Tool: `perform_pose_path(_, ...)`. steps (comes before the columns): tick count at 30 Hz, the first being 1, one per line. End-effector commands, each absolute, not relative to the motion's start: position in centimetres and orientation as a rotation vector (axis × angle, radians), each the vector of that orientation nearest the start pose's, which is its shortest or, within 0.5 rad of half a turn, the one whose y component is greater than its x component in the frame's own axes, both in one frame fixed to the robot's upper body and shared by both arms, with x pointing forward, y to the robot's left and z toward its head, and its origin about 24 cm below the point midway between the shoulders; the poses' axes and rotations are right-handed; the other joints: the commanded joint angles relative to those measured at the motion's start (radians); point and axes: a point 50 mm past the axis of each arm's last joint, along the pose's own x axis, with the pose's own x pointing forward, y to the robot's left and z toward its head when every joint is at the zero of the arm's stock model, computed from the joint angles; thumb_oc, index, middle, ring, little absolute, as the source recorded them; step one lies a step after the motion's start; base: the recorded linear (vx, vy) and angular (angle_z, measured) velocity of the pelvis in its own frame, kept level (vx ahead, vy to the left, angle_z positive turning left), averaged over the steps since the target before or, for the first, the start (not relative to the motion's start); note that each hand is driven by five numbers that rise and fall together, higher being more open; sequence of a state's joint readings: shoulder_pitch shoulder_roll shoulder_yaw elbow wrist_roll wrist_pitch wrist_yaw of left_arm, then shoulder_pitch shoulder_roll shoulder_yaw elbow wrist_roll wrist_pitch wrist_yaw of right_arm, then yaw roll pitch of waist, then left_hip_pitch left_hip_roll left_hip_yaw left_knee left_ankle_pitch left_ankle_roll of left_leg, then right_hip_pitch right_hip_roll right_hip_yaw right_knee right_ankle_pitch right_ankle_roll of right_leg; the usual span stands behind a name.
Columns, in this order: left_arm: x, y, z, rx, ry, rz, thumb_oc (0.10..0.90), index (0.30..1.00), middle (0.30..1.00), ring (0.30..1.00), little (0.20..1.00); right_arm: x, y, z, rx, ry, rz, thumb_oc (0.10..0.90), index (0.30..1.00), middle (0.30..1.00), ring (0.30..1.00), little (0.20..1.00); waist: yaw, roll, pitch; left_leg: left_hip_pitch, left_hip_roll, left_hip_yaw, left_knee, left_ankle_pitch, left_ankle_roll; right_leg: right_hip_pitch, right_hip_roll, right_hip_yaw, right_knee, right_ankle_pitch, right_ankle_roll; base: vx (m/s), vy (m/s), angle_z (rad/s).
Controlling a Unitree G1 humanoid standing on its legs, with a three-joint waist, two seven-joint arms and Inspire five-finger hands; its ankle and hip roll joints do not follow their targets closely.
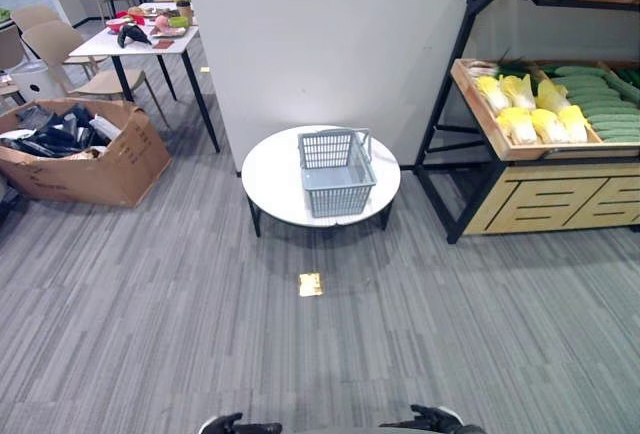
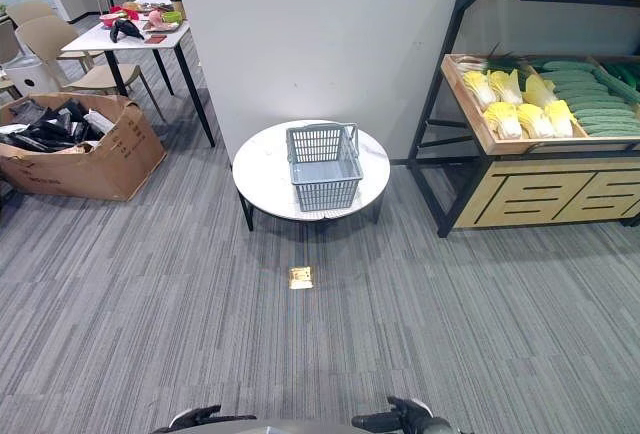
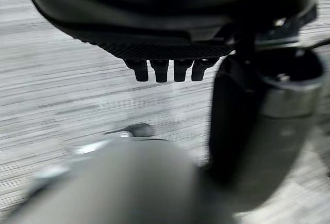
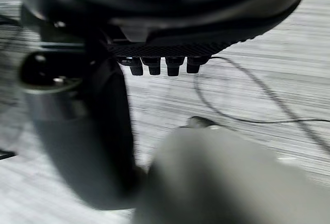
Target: Get the vegetables into the basket
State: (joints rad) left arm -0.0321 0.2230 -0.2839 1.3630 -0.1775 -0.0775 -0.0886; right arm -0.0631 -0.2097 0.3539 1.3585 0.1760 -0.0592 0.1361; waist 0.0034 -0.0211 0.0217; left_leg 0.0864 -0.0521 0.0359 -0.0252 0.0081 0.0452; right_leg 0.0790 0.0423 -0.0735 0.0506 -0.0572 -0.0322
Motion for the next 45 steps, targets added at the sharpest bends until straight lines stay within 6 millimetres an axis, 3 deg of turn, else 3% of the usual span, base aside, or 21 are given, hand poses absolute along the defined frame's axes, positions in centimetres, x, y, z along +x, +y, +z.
perform_pose_path(1,7.3,20.2,-17.2,0.124,1.303,-0.068,0.900,1.000,1.000,1.000,1.000,7.5,-21.5,-17.0,-0.211,1.333,0.163,0.900,1.000,1.000,1.000,1.000,-0.002,-0.021,0.005,0.030,0.052,-0.014,-0.062,-0.008,-0.094,0.037,-0.129,0.048,-0.138,0.102,0.160,0.00,0.000,0.00)
perform_pose_path(9,6.9,20.3,-17.3,0.133,1.328,-0.080,0.900,1.000,1.000,1.000,1.000,7.3,-21.3,-17.0,-0.218,1.345,0.179,0.900,1.000,1.000,1.000,1.000,-0.004,-0.023,-0.006,0.037,0.054,-0.014,-0.062,-0.006,-0.097,0.046,-0.122,0.048,-0.138,0.098,0.154,0.00,-0.011,0.03)
perform_pose_path(35,11.2,17.1,-16.6,0.125,1.173,-0.214,0.900,1.000,1.000,1.000,1.000,8.4,-24.1,-16.3,-0.283,1.344,0.117,0.900,1.000,1.000,1.000,1.000,0.004,0.013,0.028,0.018,0.041,-0.043,-0.062,0.010,-0.088,0.033,-0.130,0.021,-0.138,0.114,0.155,-0.02,0.014,0.02)
perform_pose_path(40,8.8,18.9,-17.1,0.173,1.282,-0.184,0.900,1.000,1.000,1.000,1.000,8.0,-23.3,-16.5,-0.255,1.350,0.125,0.900,1.000,1.000,1.000,1.000,0.011,-0.004,0.028,0.016,0.040,-0.046,-0.062,0.006,-0.087,0.032,-0.131,0.024,-0.138,0.110,0.153,0.00,-0.002,0.02)
perform_pose_path(45,8.7,19.6,-17.0,0.185,1.287,-0.173,0.900,1.000,1.000,1.000,1.000,7.6,-23.2,-16.6,-0.241,1.357,0.121,0.900,1.000,1.000,1.000,1.000,0.018,-0.005,0.031,0.014,0.037,-0.053,-0.062,0.006,-0.086,0.032,-0.134,0.015,-0.138,0.107,0.154,0.01,0.000,0.02)
